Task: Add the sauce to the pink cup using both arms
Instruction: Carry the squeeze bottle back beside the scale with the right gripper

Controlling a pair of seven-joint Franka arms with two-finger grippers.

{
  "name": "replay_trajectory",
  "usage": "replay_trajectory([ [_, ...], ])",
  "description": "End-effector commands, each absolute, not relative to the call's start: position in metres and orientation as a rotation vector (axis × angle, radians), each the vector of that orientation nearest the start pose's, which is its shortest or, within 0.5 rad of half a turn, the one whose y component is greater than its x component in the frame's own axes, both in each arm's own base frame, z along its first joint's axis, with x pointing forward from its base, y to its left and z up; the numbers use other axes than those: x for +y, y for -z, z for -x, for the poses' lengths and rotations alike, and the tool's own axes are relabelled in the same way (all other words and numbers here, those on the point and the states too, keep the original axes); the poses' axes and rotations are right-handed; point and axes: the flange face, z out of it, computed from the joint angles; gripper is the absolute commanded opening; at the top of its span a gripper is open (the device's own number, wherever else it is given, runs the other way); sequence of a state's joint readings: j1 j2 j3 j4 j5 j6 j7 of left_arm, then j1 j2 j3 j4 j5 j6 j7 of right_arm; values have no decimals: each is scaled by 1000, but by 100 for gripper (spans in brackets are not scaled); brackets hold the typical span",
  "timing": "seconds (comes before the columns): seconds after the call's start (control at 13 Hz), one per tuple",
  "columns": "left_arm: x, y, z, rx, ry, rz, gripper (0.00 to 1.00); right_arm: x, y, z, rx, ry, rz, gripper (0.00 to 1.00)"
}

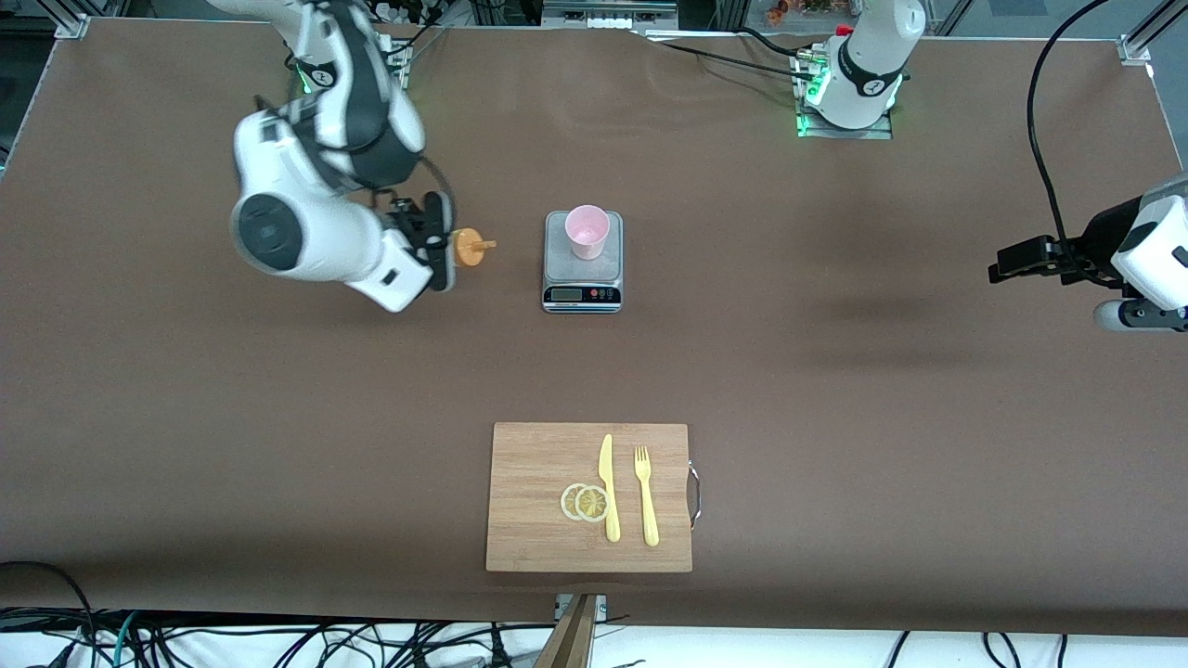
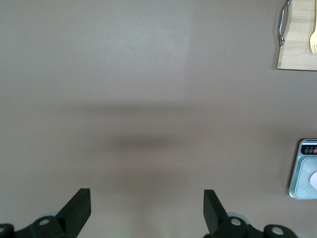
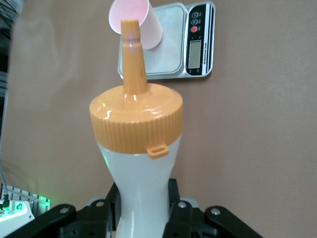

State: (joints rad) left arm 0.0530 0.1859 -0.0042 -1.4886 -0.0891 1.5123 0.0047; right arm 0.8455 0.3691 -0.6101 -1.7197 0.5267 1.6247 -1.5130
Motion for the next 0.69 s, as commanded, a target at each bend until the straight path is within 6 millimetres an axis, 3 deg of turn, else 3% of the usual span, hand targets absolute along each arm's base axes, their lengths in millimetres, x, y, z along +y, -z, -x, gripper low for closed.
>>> replay_trajectory([
  [0.0,22,-555,-603,-45,-250,3203,100,158,-357,-579,2781,43,-2587,16],
  [0.39,21,-555,-604,-43,-247,3202,100,69,-284,-589,3081,-403,-2614,16],
  [0.62,20,-556,-604,-40,-245,3202,100,22,-231,-579,3222,-749,-2627,16],
])
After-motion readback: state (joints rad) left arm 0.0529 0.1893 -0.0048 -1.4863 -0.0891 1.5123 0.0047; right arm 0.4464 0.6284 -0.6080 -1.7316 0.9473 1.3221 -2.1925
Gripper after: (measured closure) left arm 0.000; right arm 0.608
